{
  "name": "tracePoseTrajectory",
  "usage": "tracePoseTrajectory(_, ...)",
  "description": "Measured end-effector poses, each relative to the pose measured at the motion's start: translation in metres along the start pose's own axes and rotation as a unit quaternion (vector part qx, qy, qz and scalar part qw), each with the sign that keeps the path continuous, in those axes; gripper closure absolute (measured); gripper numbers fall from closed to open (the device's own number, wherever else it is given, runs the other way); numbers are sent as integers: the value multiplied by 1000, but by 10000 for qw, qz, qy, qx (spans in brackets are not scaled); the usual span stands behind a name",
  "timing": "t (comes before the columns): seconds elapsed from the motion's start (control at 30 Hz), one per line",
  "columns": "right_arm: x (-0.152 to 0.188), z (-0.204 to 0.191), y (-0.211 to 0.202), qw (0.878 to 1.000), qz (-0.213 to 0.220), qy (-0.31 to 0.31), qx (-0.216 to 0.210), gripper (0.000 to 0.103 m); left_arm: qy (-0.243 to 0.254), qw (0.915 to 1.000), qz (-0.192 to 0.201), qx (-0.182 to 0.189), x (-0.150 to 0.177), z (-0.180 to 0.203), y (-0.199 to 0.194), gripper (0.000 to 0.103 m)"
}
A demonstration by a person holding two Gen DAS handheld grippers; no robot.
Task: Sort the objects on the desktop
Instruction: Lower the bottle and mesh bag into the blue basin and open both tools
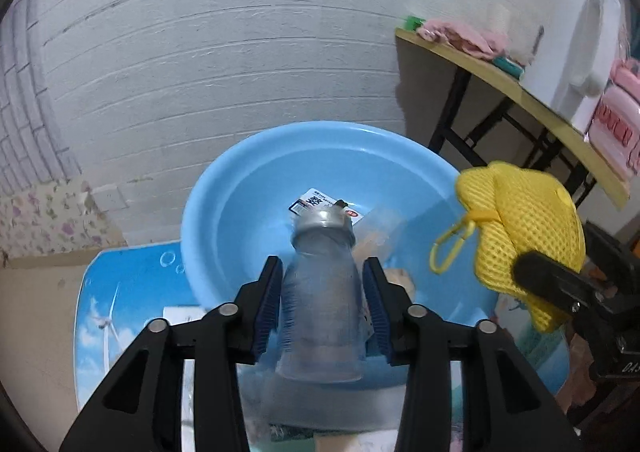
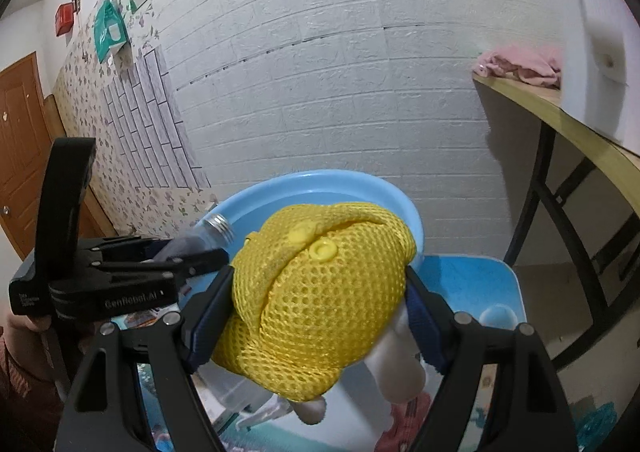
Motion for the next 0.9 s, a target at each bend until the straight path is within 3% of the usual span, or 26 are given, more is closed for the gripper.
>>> tracePoseTrajectory(0.23, 0, -2, 25, 9997, -82, -67, -199, 23, 212, 9997, 117, -19, -4, -1, 4, 26)
tracePoseTrajectory(0.37, -2, -5, 36, 9996, -119, -228, -140, 22, 140, 9998, 156, -66, -1, -10, 3, 24)
tracePoseTrajectory(0.47, -10, -9, 40, 9995, -18, -293, -125, 22, 28, 9997, 228, -126, 1, -21, 1, 15)
tracePoseTrajectory(0.57, -21, -16, 42, 9992, 118, -339, -199, 21, -261, 9994, 196, -84, 3, -33, -2, 14)
tracePoseTrajectory(0.67, -30, -26, 47, 9982, 256, -426, -329, 14, -367, 9990, 188, -170, 6, -43, -3, 13)
tracePoseTrajectory(0.8, -20, -35, 64, 9983, 11, -498, -312, 11, -542, 9979, 185, -292, 12, -57, -6, 9)
tracePoseTrajectory(0.9, -15, -36, 58, 9986, 62, -451, -284, 4, -617, 9973, 168, -356, 17, -65, -9, 9)
Point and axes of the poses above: each gripper's, at about its wrist camera, not at the fingertips, and y roughly the way its jaws point, z to its right, x to its underside, the point moved 9 cm from there along y, roughly the way its jaws point, and after that the axes turned 14 degrees about -y, right-handed, at the moved point
